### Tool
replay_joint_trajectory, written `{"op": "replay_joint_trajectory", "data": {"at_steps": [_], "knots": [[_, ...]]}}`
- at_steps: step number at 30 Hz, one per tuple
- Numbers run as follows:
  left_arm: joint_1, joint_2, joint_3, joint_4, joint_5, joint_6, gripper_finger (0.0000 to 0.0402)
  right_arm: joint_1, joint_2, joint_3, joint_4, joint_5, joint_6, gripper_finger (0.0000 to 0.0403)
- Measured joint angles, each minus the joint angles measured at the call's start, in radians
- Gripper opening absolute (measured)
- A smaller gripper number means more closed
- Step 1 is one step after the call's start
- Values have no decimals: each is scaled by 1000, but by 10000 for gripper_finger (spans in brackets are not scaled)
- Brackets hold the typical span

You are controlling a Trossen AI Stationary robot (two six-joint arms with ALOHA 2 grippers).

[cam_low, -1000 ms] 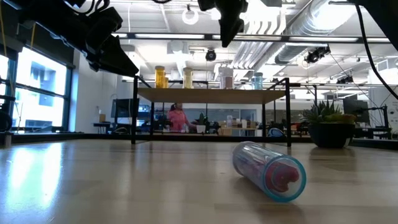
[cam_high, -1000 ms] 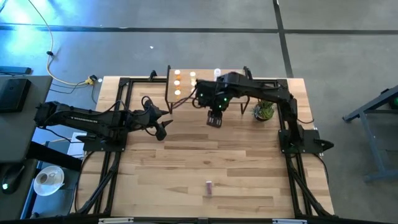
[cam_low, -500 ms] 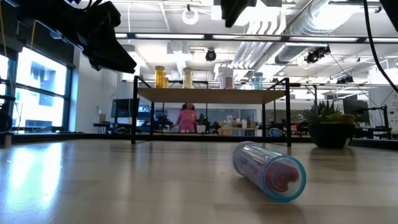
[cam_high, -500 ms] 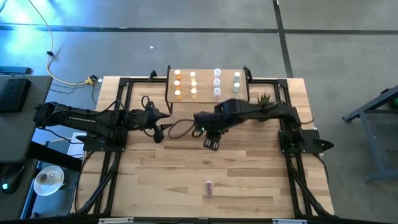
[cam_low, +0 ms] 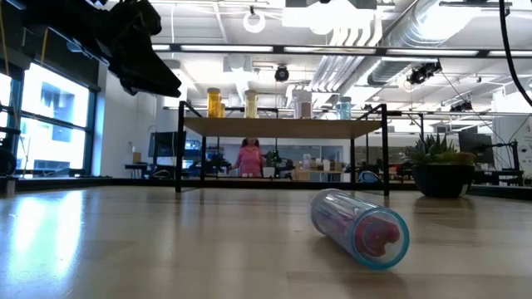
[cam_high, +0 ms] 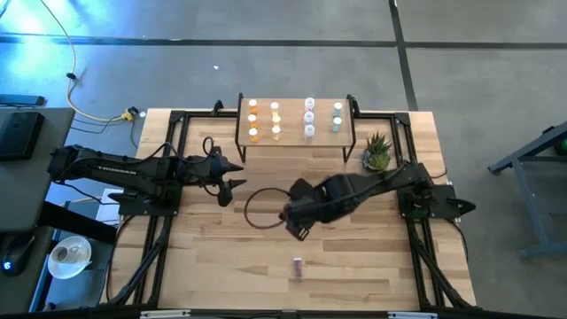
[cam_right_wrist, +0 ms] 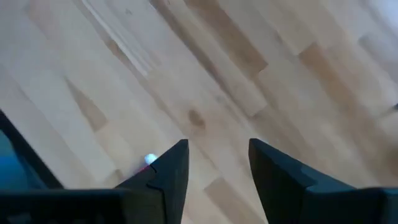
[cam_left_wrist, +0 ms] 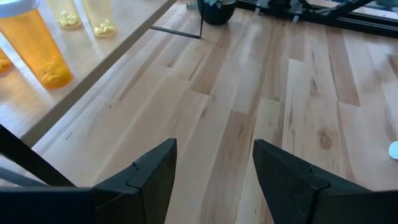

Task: Pick and place medicine bottles onto shelf by color
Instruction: Put the blue pill bottle on the shelf aligned with the other blue pill bottles

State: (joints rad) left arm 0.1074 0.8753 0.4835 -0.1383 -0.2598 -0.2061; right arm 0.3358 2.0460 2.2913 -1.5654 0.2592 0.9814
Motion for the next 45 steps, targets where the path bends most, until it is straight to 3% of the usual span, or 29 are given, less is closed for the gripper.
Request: {"op": "replay_joint_trajectory", "data": {"at_steps": [7, 17, 32, 45], "knots": [[0, 0, 0, 0, 0, 24, 201, 64, 56, 0, 13, -24, 263, 190], [0, 0, 1, -45, -1, 27, 201, 146, 167, 0, 173, -61, 504, 193], [0, -31, 1, -273, 25, 0, 201, 189, 370, 0, 269, -150, 674, 193], [0, -150, 1, -293, 49, 0, 201, 188, 448, 0, 230, -137, 748, 193]]}}
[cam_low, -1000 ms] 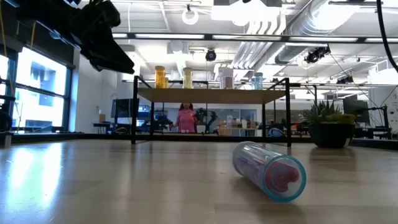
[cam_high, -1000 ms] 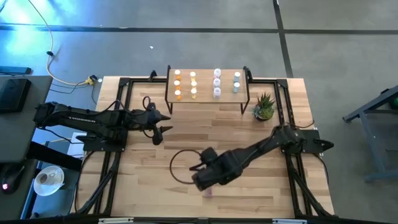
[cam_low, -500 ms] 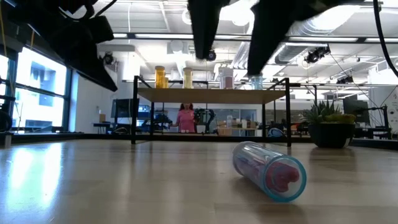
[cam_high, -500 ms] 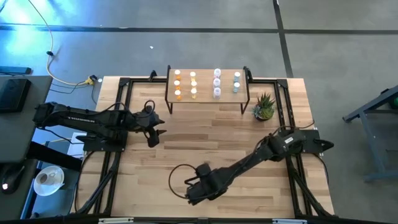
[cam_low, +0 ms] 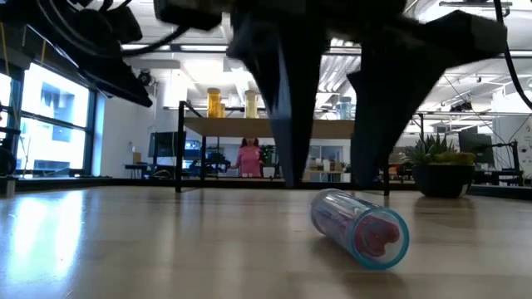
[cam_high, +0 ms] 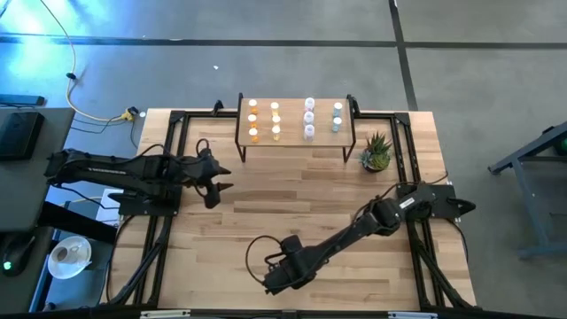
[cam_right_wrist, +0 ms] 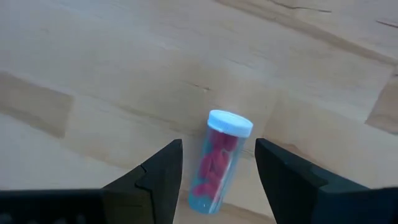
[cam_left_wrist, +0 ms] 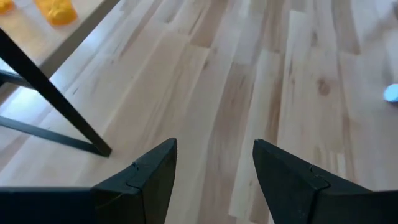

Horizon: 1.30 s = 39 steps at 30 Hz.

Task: Pick and place medicine bottles onto shelf by color
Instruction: Put the blue pill bottle on the shelf aligned with the other blue pill bottles

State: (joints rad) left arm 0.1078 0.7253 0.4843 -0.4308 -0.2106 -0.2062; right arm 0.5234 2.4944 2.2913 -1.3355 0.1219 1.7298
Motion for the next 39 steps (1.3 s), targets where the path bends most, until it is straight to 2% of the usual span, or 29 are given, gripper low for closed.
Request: {"op": "replay_joint_trajectory", "data": {"at_steps": [12, 26, 29, 33, 39], "knots": [[0, -26, 0, -14, 10, 25, 201, -1, 44, 0, 11, -29, 24, 189], [0, -26, 0, -15, 10, 27, 201, -5, 45, 0, 9, -17, 25, 98], [0, -26, 0, -15, 10, 26, 201, 1, 45, 0, 8, 11, 14, 77], [0, -26, 0, -15, 21, 18, 201, 14, 38, 8, -8, 55, -5, 72], [0, -26, 0, -15, 28, 18, 201, 27, 14, 55, -47, 227, -10, 75]]}}
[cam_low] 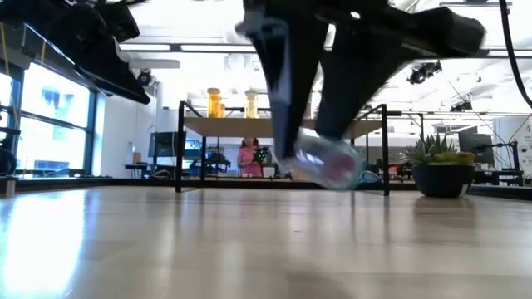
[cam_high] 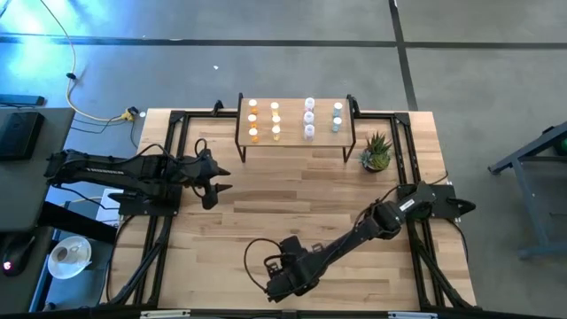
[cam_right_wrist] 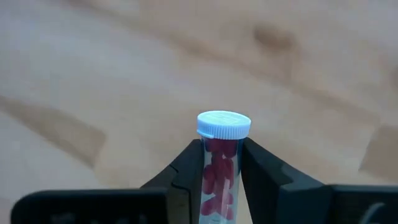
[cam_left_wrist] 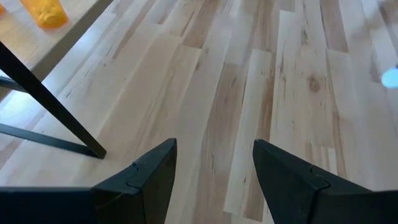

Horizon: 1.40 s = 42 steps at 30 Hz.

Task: Pick and place medicine bottles onto shelf by color
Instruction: Put the blue pill bottle on the shelf aligned with the other blue pill bottles

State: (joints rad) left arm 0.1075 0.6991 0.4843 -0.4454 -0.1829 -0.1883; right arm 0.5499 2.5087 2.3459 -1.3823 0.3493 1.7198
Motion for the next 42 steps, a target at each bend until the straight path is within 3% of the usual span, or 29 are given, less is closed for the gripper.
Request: {"op": "replay_joint_trajectory", "data": {"at_steps": [13, 18, 33, 37, 42], "knots": [[0, 0, 0, 0, -1, -2, 201, 8, -118, 7, -190, 421, -26, 75], [0, 0, 0, 0, -1, -2, 201, 2, -176, 7, -188, 540, -157, 75], [0, 0, 0, 2, -4, 6, 201, -58, -310, -8, -187, 724, -559, 75], [0, 0, 0, 1, -3, 9, 201, -93, -389, -118, -188, 741, -573, 75], [0, 0, 0, 1, -3, 9, 201, -132, -540, -368, -189, 735, -464, 75]]}}
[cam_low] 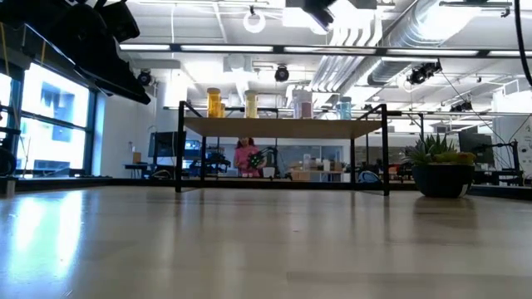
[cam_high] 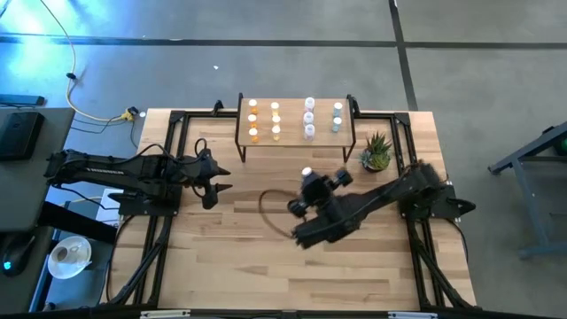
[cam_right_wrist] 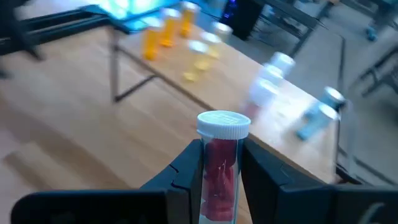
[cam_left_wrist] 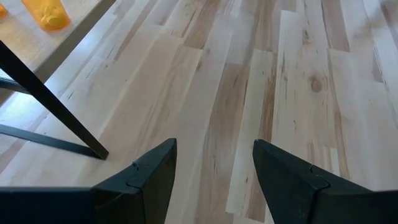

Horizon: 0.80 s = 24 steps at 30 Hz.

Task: Pick and place medicine bottles onto shelf by color
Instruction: Put the blue pill bottle on the shelf aligned with the other blue pill bottles

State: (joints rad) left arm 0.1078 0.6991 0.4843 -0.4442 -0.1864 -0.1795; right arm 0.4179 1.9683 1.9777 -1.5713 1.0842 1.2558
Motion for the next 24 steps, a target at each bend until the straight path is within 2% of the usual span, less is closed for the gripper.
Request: {"op": "replay_joint_trajectory", "data": {"at_steps": [5, 14, 18, 24], "knots": [[0, 0, 0, 0, 0, 0, 201, -13, -153, -236, 25, 22, 149, 75], [0, 0, 0, 2, 2, -20, 201, -19, -390, -582, 182, 61, 206, 75], [0, 0, 0, 3, 2, -26, 201, -26, -505, -739, 226, 136, 278, 75], [0, 0, 0, 3, 2, -28, 201, -26, -650, -953, 339, 273, 287, 75]]}}
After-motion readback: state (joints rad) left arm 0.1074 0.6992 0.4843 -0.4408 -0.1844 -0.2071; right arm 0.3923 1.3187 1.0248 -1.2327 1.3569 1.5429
